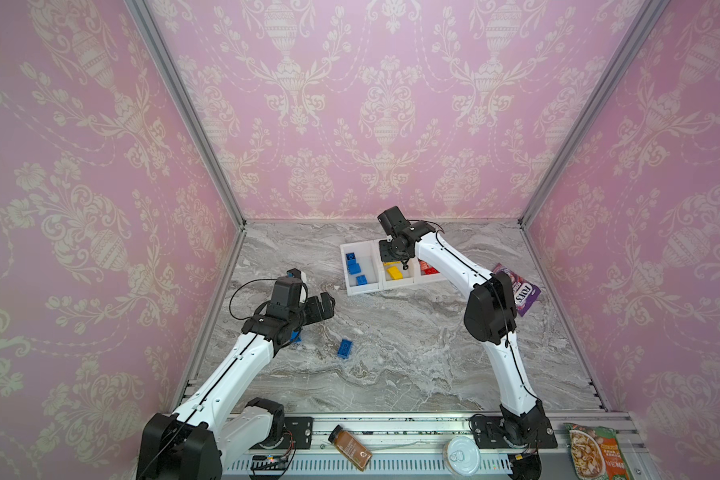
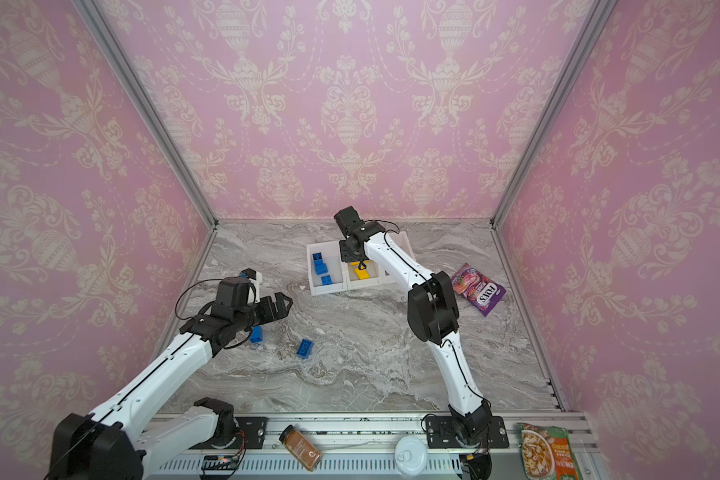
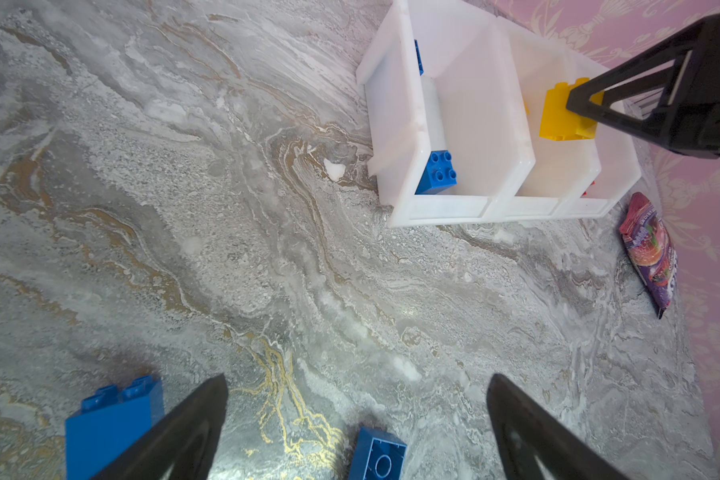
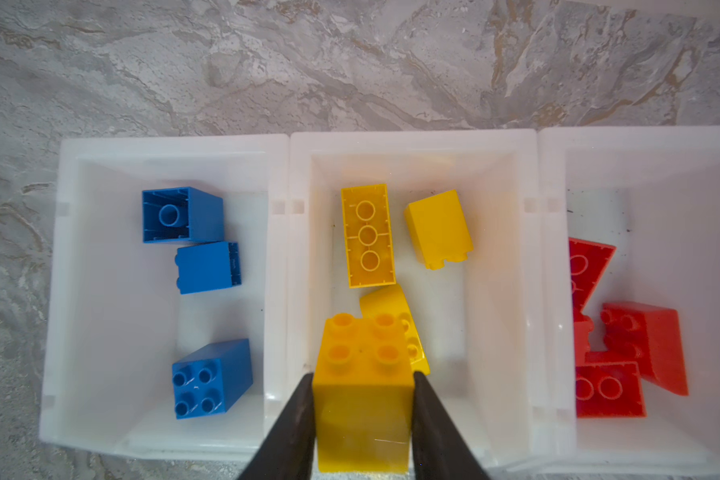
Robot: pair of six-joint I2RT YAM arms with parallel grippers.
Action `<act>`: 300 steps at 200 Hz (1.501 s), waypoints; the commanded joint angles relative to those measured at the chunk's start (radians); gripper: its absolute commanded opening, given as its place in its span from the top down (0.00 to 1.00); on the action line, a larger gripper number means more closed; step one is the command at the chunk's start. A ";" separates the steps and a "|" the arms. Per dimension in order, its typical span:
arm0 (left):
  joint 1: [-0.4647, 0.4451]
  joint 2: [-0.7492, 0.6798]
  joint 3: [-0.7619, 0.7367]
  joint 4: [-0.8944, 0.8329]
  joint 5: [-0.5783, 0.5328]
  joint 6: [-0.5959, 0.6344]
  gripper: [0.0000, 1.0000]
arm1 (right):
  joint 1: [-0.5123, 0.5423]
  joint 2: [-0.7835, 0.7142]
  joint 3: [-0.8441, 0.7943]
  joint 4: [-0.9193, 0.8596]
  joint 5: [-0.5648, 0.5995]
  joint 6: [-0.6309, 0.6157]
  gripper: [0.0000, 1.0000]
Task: Sort the legos into containers by color
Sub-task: 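Carry the yellow brick with the right gripper over the middle compartment, then open the right gripper to drop the yellow brick into the middle compartment, then lower the left gripper onto a blue brick while the right draws back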
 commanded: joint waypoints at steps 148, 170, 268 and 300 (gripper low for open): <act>0.004 0.024 0.012 -0.022 0.053 -0.015 0.01 | -0.025 -0.030 -0.072 0.037 -0.036 0.016 0.49; -0.003 0.035 0.023 -0.037 0.073 -0.001 0.02 | -0.021 -0.082 -0.116 0.048 -0.054 0.015 0.44; -0.161 0.142 0.084 -0.145 0.092 0.084 0.03 | 0.032 -0.507 -0.611 0.161 -0.219 0.065 0.13; -0.248 0.198 0.104 -0.189 0.082 0.113 0.03 | 0.054 -0.650 -0.805 0.183 -0.268 0.093 0.07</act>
